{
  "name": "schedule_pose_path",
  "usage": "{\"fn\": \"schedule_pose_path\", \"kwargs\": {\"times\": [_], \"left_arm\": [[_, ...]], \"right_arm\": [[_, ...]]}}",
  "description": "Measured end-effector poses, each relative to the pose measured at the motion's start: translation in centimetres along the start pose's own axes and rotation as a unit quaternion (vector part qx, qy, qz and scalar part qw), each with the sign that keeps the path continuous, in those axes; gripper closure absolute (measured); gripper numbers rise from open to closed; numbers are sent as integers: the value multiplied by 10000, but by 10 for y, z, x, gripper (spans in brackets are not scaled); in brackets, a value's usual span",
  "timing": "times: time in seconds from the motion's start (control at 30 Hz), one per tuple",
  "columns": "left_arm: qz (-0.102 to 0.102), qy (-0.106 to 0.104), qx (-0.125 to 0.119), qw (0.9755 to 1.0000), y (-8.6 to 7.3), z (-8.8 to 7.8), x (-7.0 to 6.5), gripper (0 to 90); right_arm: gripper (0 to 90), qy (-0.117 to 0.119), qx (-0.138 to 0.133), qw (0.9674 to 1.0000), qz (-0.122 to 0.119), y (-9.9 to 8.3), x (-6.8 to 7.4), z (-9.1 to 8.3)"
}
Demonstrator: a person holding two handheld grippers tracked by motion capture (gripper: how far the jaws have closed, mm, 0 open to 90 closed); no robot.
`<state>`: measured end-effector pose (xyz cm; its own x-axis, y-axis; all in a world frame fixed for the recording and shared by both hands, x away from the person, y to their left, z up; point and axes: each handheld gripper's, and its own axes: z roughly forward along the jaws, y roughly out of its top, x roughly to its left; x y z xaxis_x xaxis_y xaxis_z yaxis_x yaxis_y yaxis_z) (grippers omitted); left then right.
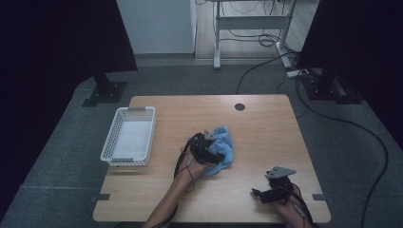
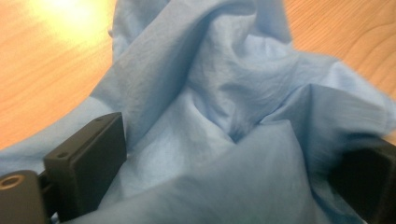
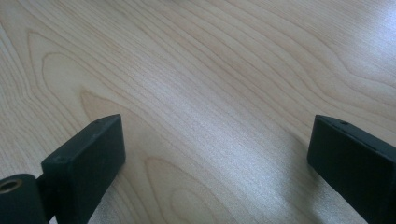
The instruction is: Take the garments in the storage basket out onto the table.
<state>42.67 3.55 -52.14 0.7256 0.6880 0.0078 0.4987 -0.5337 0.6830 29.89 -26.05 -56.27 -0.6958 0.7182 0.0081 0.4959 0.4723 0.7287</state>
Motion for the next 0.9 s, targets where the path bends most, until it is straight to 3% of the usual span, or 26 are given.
{"fn": "schedule_pose_path", "kwargs": {"times": [0.23,0.9], "left_arm": [[84,-38,-20,10000,1,-13,-2,79],[8,-162,-308,9994,-7,-58,2,74]], "right_arm": [[43,0,0,10000,-1,0,0,0],[43,-2,-4,10000,-8,0,0,0]]}}
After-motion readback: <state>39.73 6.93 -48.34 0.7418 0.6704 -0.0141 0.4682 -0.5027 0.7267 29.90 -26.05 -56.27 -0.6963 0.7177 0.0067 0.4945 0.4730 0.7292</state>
